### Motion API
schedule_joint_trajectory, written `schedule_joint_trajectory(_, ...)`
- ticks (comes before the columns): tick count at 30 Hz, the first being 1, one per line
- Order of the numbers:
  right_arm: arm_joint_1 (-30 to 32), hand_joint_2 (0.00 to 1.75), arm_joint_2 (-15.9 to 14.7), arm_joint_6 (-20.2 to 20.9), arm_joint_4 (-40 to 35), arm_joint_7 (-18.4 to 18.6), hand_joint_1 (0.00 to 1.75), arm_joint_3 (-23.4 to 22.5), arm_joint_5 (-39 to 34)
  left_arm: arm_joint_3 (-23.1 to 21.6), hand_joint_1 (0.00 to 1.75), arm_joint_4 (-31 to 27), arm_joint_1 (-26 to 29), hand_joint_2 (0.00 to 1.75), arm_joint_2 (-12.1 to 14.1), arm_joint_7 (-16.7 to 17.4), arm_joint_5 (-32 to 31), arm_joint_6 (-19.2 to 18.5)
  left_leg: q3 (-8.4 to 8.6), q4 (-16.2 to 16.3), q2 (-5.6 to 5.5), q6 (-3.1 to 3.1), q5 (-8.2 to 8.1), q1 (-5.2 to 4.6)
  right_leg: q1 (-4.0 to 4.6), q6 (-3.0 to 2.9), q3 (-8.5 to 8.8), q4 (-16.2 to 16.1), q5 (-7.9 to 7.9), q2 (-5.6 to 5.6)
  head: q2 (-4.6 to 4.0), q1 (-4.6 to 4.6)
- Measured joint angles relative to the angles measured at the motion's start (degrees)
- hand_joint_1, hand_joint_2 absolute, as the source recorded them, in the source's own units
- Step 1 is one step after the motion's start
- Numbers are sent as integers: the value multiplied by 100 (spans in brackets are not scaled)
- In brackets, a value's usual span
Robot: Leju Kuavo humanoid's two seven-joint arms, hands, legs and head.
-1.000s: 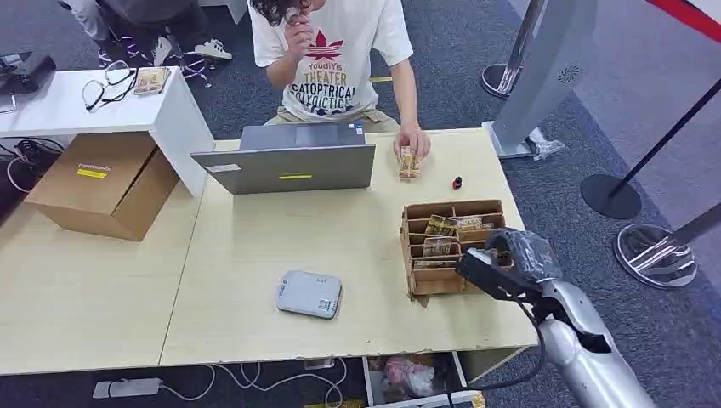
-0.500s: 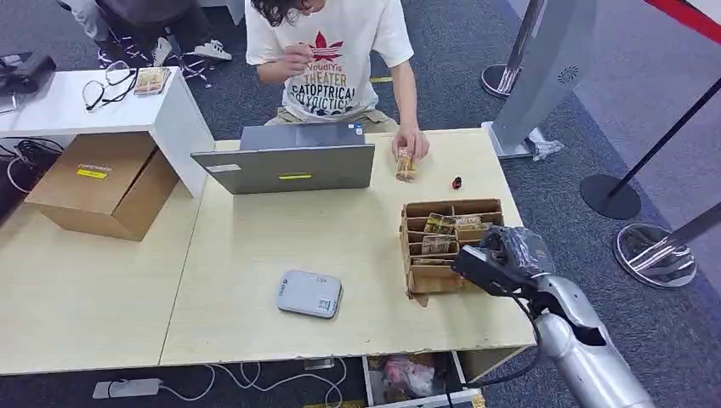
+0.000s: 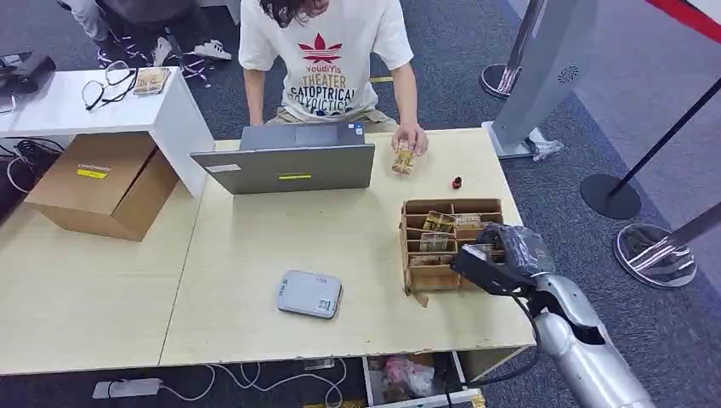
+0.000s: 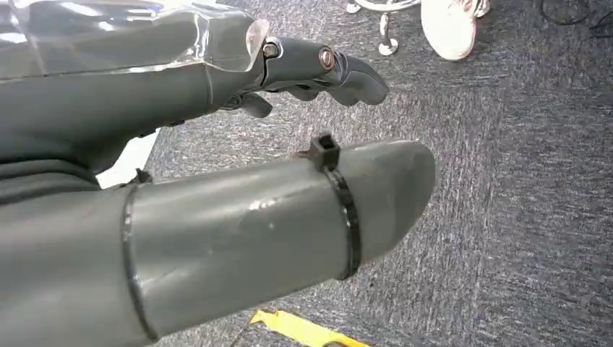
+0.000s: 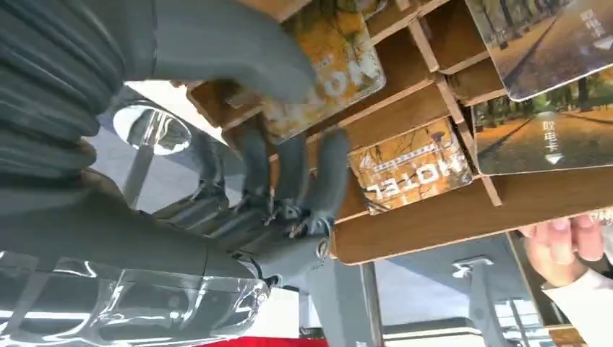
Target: Pass the card to the sensor for recognition and then transmit it.
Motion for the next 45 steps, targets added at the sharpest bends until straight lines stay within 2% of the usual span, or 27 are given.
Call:
schedule_joint_trajectory(10, -14, 175, 0, -13, -74, 11, 2, 0, 28, 0, 0, 0, -1, 0, 2, 0, -37, 2, 0, 0, 0, 0, 0, 0, 0, 0, 0, 0, 0, 0, 0, 0)
schedule_joint_trajectory(14, -15, 175, 0, -18, -131, 33, 9, 0, 63, 0, 0, 0, -1, 0, -2, 0, -57, 2, 0, 0, 0, 0, 0, 0, 0, 0, -1, 0, 0, 0, 0, 0)
schedule_joint_trajectory(18, -14, 175, 0, -15, -179, 61, 33, 0, 74, 0, 0, 0, -1, 0, -4, 0, -77, 2, 0, 0, 0, 0, 0, 0, 0, 0, -1, 0, 0, 0, 0, 2)
schedule_joint_trajectory(19, -14, 175, 0, -13, -190, 63, 47, 0, 81, 0, 0, 0, -1, 0, -4, 0, -83, 2, 0, 0, 0, 0, 0, 0, 0, 0, -1, 0, 0, 0, 0, 0)
schedule_joint_trajectory(20, -14, 175, 0, -13, -195, 63, 54, 0, 81, 0, 0, 0, -1, 0, -4, 0, -90, 2, 0, 0, 0, 0, 0, 0, 0, 0, -1, 0, 0, 0, 0, 2)
schedule_joint_trajectory(21, -13, 175, -2, -13, -201, 68, 84, 0, 81, 0, 0, 0, -1, 0, -4, 0, -94, 2, 0, 0, 0, 0, 0, 0, 0, 0, -1, 0, 0, 0, 0, 0)
schedule_joint_trajectory(22, -13, 175, -2, -13, -205, 79, 99, 0, 83, 0, 0, 0, -1, 0, -4, 0, -96, 2, 0, 0, 0, 0, 0, 0, 0, 0, -1, 0, 0, 0, 0, 0)
schedule_joint_trajectory(23, -12, 175, -2, -11, -210, 81, 99, 0, 83, 0, 0, 0, -1, 0, -4, 0, -96, 2, 0, 0, 0, 0, 0, 0, 0, 0, -1, 0, 0, 0, 0, 2)
schedule_joint_trajectory(24, -11, 175, -4, -11, -221, 81, 127, 0, 83, 0, 0, 0, -1, 0, -4, 0, -96, 2, 0, 0, 0, 0, 0, 0, 0, 0, -1, 0, 0, 0, 0, 0)
schedule_joint_trajectory(25, -11, 175, -9, -11, -238, 81, 134, 0, 85, 0, 0, 0, -1, 0, -4, 0, -96, 2, 0, 0, 0, 0, 0, 0, 0, 0, -1, 0, 0, 0, 0, 0)
schedule_joint_trajectory(26, -11, 175, -15, -11, -254, 81, 134, 0, 85, 0, 0, 0, -1, 0, -6, 0, -96, 2, 0, 0, 0, 0, 0, 0, 0, 0, -1, 0, 0, 0, 0, 0)
schedule_joint_trajectory(27, -11, 175, -20, -11, -267, 81, 126, 0, 92, 0, 0, 0, -1, 0, -4, 0, -96, 2, 0, 0, 0, 0, 0, 0, 1, 0, -1, 0, 0, 0, 0, 0)
schedule_joint_trajectory(30, -11, 175, -31, -11, -310, 101, 127, 0, 109, 0, 0, 0, -1, 0, -7, 0, -101, 2, 0, 0, 0, 0, 0, 0, 0, 0, -1, 0, 0, 0, 0, 2)
schedule_joint_trajectory(38, 12, 175, -35, -11, -393, 111, 113, 0, 125, 0, 0, 0, 0, 0, -4, 0, -109, 2, 1, 0, 0, 0, 0, 0, 0, 0, -1, 0, 0, 0, 0, 0)
schedule_joint_trajectory(39, 16, 175, -37, -11, -393, 114, 120, 0, 122, 0, 0, 0, 0, 0, -7, 0, -109, 2, 1, 0, 0, 0, 0, 0, 0, 0, -1, 0, 0, 1, 0, 2)
schedule_joint_trajectory(41, 22, 175, -39, -11, -398, 114, 120, 0, 122, 0, 0, 0, 0, 0, -4, 0, -109, 2, 1, 0, 0, 0, 0, 0, 0, 0, -1, 0, 0, 0, 0, 2)
schedule_joint_trajectory(42, 24, 175, -44, -11, -398, 114, 113, 0, 122, 0, 0, 0, 0, 0, -7, 0, -109, 2, 0, 0, 0, 0, 0, 0, 0, 0, -1, 0, 0, 0, 0, 0)
schedule_joint_trajectory(44, 31, 175, -48, -11, -398, 114, 115, 0, 122, 0, 0, 0, 0, 0, -7, 2, -120, 2, 0, 0, 0, 0, 0, 0, 0, 0, -1, 0, 0, 1, 0, 2)
schedule_joint_trajectory(45, 37, 175, -48, -11, -398, 114, 108, 0, 122, 0, 0, 0, 0, 0, -7, 4, -125, 2, 0, 0, 0, 0, 0, 0, 0, 0, -1, 0, 0, 0, 0, 0)
